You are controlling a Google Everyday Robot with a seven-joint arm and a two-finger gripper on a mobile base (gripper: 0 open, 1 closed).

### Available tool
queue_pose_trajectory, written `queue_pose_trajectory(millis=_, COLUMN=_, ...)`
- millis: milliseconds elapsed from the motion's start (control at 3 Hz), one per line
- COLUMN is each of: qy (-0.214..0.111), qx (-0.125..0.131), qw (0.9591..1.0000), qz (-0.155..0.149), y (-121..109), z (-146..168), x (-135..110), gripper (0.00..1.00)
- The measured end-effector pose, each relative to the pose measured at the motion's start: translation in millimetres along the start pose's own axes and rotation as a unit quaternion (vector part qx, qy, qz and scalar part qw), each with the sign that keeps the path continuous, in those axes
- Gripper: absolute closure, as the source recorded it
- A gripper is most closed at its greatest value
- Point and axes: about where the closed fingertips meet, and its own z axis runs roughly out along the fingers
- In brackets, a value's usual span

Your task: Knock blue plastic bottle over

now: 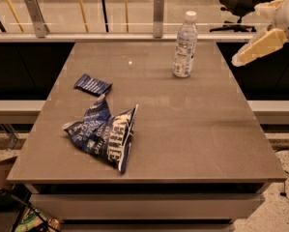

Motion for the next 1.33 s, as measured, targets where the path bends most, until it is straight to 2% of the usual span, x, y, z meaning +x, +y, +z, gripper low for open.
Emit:
queue_pose_trajectory(millis=667, qy=-0.078, qx=-0.024, qw=0.9966, qz=-0.009, y=-21.0, z=28.2, x=0.2, gripper=0.00)
queue_pose_trajectory(millis=1000, qy=-0.106, qx=-0.035, qw=0.9937, qz=-0.006, y=-30.5, z=45.6, x=2.8, gripper=0.00)
queue_pose_trajectory(millis=1333, qy=-0.116, qx=-0.048, qw=0.9921, qz=0.002, y=-36.3, z=63.3, x=5.5, gripper=0.00)
